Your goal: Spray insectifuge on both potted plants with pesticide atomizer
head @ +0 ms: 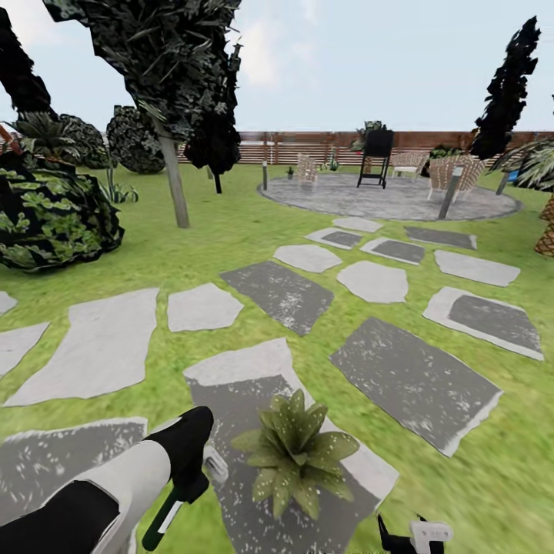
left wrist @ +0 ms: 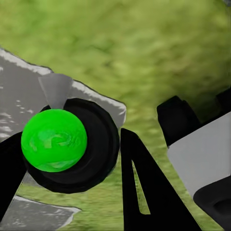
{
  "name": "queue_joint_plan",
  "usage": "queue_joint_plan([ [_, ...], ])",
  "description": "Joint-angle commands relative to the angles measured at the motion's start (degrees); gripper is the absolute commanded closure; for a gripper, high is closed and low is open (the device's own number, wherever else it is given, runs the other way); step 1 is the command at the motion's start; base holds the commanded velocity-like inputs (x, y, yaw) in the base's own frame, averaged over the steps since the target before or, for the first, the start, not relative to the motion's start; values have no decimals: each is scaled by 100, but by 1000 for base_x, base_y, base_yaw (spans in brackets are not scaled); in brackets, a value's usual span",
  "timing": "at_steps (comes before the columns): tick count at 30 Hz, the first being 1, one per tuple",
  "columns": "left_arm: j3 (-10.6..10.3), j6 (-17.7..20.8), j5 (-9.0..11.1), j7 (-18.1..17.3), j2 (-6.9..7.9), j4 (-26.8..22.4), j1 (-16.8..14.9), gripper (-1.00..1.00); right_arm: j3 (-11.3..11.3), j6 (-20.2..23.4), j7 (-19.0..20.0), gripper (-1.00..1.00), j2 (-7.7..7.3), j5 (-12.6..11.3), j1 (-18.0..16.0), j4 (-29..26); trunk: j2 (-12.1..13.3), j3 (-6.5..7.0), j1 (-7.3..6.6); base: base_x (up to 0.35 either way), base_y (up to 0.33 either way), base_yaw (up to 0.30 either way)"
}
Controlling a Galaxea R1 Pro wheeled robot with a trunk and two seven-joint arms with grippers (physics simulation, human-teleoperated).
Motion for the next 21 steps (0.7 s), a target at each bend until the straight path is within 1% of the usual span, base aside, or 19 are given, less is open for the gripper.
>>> queue_joint_plan([
  [1, -5, 18, -53, -43, 24, -13, 0, 100, -51, -17, 11, -100, 1, 57, -5, 6, -2, -5, -1, 0, 0, -264],
  [4, 4, 21, -51, 68, 65, -19, -2, 100, -51, -16, 11, -100, 3, 57, -5, 6, -2, -5, -1, 0, 0, -264],
  [5, 60, 24, -51, 147, 67, -39, -3, 100, -51, -16, 11, -100, 7, 57, -5, 6, -2, -5, -1, 0, 0, -264],
  [8, 320, 26, -50, 345, 61, -189, -1, 100, -51, -16, 11, -100, 9, 57, -5, 6, -2, -5, -1, 0, 0, -264],
  [10, 574, 22, -50, 485, 54, -302, -1, 100, -51, -16, 11, -100, 10, 57, -5, 6, -2, -5, -1, 0, 0, -264],
  [11, 610, 20, -50, 505, 52, -317, 0, 100, -51, -16, 11, -100, 10, 57, -5, 6, -2, -5, -1, 0, 0, -265],
  [17, 661, 12, -38, 531, 39, -276, 0, 100, -51, -16, 11, -100, 16, 57, -5, 6, -2, -5, -1, 0, 1, -264],
  [21, 668, 10, -26, 522, 34, -265, 0, 100, -51, -16, 11, -100, 19, 57, -5, 6, -2, -5, -1, 0, 172, -217],
])
